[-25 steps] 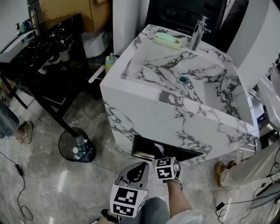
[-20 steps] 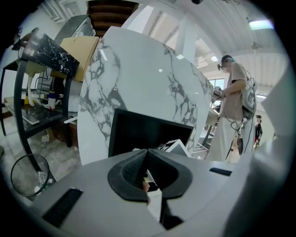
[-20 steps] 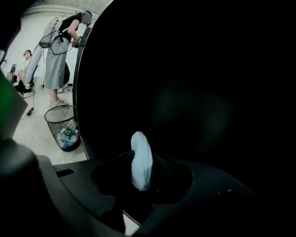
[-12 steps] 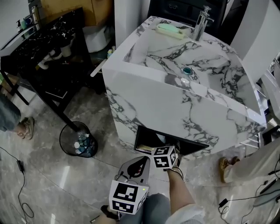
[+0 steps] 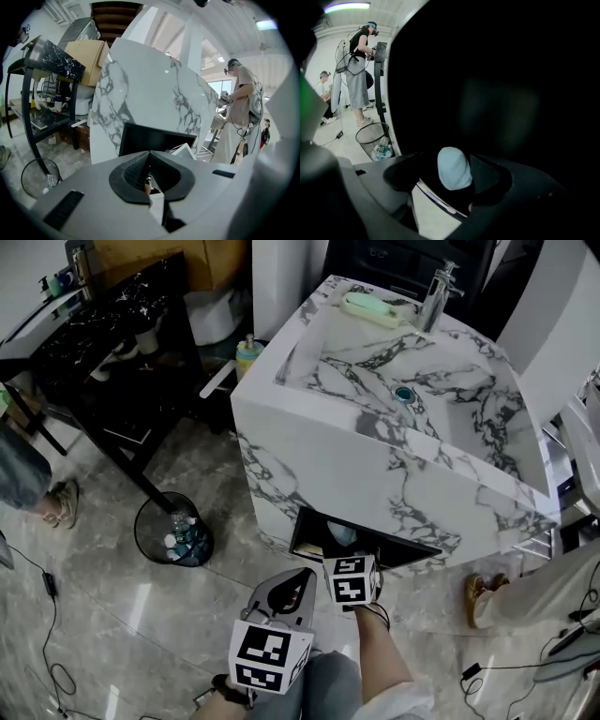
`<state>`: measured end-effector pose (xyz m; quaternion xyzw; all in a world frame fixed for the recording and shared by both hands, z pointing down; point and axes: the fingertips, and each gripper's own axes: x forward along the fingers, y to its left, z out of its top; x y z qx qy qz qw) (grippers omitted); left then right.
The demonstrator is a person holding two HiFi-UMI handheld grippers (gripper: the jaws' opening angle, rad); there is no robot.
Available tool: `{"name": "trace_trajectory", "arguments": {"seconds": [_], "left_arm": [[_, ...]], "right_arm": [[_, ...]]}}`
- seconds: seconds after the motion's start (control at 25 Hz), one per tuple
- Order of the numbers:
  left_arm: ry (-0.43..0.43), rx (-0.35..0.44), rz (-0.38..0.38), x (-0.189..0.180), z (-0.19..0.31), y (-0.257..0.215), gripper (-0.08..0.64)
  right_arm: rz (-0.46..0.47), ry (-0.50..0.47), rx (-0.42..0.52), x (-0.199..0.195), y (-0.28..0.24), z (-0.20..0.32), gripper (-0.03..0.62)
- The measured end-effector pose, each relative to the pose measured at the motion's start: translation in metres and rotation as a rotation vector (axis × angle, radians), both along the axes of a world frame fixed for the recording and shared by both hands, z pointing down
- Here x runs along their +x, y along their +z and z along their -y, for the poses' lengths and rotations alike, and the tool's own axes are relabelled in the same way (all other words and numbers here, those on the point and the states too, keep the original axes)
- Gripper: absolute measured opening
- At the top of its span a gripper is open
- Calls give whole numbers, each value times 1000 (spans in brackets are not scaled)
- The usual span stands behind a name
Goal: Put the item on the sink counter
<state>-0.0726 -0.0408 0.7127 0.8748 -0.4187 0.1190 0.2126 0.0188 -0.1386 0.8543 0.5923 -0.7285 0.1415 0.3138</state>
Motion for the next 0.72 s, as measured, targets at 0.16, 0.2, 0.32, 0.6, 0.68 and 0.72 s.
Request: {"name": "trace_trajectory", "arguments": {"seconds": [0.16,0.2,0.32,0.6,0.68,0.72], "left_arm": [[-10,-15,17,-7,-6,-30,15],[-15,-21,21,-10,-8,-40,15],[-28,-35,28,-15,-12,-76,15],[-55,-45,22,-19,-9,-185,15],[-53,-33,14,-16,-4,-218,15],[-51,-24,9,-13,0,-236,15]], "right_arm": [[48,1,-35,-13,-24,-19,304],[58,1,-53,-17,-31,-25,304],[93,1,-98,-28,-59,-47,304],[171,17,-152,-46,-161,-83,304],[201,28,-137,-48,-201,-81,301],[211,32,-123,-47,-224,-78,284]]}}
